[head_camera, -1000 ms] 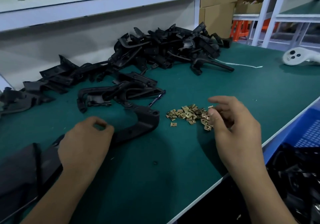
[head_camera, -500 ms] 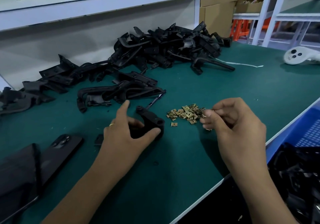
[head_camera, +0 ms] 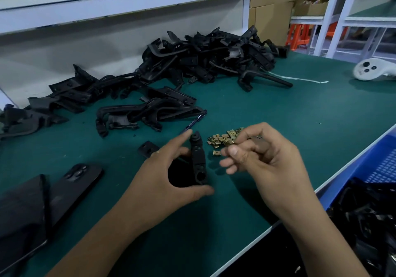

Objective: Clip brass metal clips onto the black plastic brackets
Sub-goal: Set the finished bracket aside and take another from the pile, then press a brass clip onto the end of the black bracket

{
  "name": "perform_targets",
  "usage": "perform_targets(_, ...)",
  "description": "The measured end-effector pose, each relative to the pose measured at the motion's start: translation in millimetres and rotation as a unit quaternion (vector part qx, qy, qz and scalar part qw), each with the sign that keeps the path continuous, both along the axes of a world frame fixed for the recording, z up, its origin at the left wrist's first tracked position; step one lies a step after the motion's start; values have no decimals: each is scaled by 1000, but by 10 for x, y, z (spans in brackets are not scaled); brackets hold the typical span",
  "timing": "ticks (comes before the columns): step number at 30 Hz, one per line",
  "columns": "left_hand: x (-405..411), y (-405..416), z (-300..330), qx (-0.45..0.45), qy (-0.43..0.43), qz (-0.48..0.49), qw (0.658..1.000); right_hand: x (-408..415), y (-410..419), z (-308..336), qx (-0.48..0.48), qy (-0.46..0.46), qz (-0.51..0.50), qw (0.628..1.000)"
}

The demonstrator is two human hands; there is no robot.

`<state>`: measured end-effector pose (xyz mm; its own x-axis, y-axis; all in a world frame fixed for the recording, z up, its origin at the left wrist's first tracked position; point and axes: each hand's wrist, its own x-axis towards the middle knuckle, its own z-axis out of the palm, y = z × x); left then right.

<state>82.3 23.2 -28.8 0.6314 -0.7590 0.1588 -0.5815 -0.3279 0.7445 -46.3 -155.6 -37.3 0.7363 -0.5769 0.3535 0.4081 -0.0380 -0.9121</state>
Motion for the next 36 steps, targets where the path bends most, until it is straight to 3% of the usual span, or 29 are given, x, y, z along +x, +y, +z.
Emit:
perform_targets(12,-49,5,-20,-5,-56,-36,998,39,88,-2,-84,60,-11,995)
perform_targets(36,-56,31,8,8,-99,-66,993,34,46,-12,-69,31,28,997)
